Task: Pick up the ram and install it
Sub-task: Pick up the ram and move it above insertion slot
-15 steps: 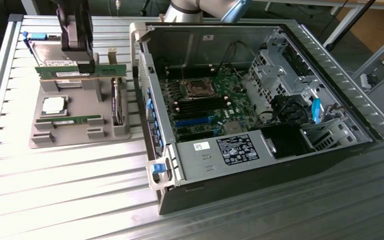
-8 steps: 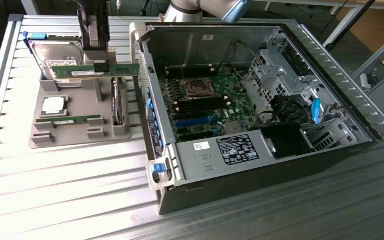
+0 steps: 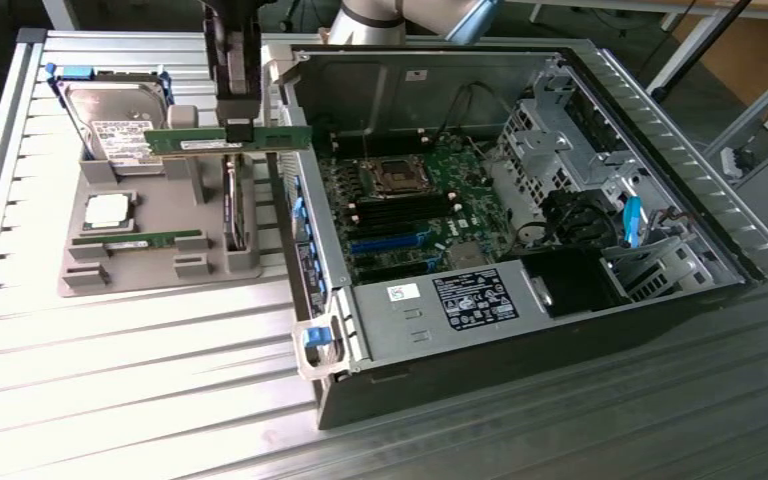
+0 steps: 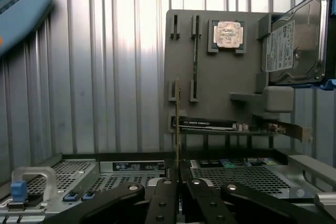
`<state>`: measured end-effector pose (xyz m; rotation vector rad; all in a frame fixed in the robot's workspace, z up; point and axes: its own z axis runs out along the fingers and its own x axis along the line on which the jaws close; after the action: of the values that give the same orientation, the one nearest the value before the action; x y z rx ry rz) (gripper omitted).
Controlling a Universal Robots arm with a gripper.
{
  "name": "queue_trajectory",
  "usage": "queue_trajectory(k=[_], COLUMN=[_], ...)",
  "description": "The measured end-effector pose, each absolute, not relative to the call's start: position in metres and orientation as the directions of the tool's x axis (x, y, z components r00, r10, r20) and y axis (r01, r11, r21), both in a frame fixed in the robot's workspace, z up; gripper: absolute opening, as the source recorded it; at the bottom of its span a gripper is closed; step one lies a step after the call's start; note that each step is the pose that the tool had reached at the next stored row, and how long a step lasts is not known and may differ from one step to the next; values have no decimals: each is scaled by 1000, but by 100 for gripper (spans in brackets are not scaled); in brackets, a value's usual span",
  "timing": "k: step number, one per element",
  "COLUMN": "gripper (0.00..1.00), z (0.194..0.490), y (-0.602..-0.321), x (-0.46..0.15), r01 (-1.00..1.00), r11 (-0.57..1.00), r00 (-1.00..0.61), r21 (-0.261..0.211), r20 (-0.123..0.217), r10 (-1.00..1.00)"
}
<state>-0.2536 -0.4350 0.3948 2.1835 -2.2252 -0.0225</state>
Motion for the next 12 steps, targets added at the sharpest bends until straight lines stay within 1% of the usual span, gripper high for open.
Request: queue_trajectory(k=[12], gripper=[12], z=[395], y=[-435], x=[-207], r01=[-999], r11=[17], r00=[-17], r21=[27], r20=[8], r10=[-1000])
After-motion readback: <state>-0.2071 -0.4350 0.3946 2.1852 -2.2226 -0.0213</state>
